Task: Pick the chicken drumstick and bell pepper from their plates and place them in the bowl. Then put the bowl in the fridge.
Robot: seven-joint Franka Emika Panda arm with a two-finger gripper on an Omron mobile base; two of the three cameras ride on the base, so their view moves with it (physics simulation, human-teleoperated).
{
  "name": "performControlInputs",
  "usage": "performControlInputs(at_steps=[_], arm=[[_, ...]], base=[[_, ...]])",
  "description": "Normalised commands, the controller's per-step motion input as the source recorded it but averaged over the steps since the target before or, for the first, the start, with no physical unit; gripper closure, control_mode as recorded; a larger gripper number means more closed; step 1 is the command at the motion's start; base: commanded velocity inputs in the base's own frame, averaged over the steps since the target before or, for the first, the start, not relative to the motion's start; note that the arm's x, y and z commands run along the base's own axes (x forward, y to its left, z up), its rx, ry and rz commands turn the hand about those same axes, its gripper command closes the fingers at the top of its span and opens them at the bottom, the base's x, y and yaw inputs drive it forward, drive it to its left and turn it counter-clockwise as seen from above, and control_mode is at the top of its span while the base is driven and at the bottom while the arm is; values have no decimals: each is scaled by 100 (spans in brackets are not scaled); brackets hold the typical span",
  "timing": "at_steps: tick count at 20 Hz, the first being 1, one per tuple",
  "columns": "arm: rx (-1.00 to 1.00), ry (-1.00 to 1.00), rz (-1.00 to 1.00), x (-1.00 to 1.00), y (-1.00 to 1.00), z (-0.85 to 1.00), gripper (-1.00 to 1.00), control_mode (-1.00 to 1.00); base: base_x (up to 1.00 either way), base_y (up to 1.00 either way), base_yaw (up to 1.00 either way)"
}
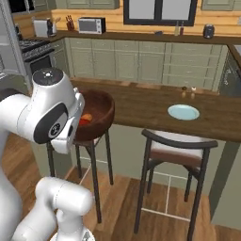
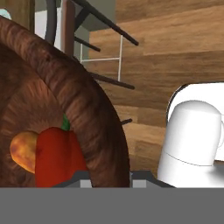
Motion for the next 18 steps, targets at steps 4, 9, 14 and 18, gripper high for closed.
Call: performControlInputs(at_steps=[4, 9, 14, 18], arm=[[0, 0, 0, 0, 0, 0, 100, 100], [0, 0, 0, 0, 0, 0, 100, 100], [0, 0, 0, 0, 0, 0, 100, 100], [0, 0, 0, 0, 0, 0, 100, 100]], base=[[3, 100, 0], [7, 100, 0], [21, 100, 0], [36, 100, -1]])
